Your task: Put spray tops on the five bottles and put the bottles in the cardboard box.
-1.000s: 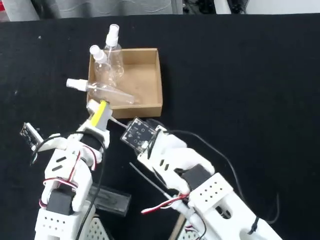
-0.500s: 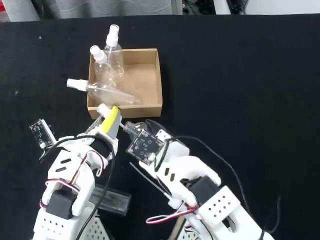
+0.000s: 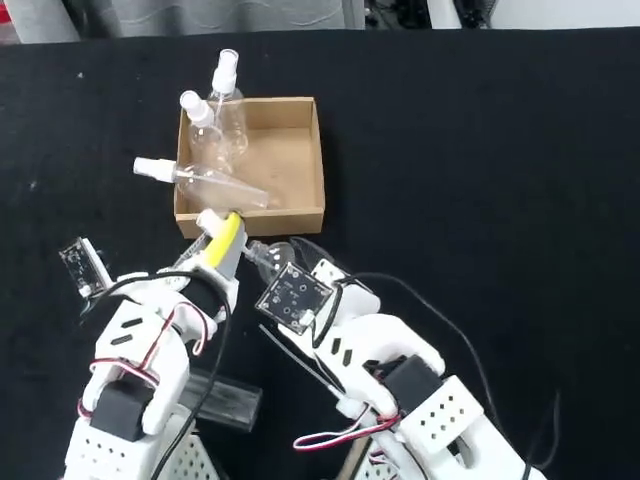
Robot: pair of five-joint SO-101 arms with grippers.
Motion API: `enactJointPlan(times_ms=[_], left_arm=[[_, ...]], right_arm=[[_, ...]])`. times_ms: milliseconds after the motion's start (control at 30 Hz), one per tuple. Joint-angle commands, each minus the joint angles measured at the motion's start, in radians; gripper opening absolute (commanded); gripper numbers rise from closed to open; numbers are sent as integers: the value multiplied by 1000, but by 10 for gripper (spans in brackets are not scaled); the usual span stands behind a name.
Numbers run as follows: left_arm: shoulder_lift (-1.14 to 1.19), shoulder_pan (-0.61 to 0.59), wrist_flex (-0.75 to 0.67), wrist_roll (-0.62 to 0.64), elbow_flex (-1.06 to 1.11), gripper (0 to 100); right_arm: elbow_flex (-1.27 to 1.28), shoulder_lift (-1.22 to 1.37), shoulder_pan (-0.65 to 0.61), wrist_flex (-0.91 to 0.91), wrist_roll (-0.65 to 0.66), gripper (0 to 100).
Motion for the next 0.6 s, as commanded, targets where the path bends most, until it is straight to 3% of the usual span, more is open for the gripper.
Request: enactJointPlan(times_ms=[0, 67, 567], left_arm=[[3, 2, 89, 63, -93, 245], [3, 2, 126, 86, -114, 295], [3, -7, 133, 130, -136, 298]], right_arm=[[-10, -41, -3, -8, -9, 113], [-10, -41, -5, -8, -9, 113], [30, -41, -9, -72, -9, 113]])
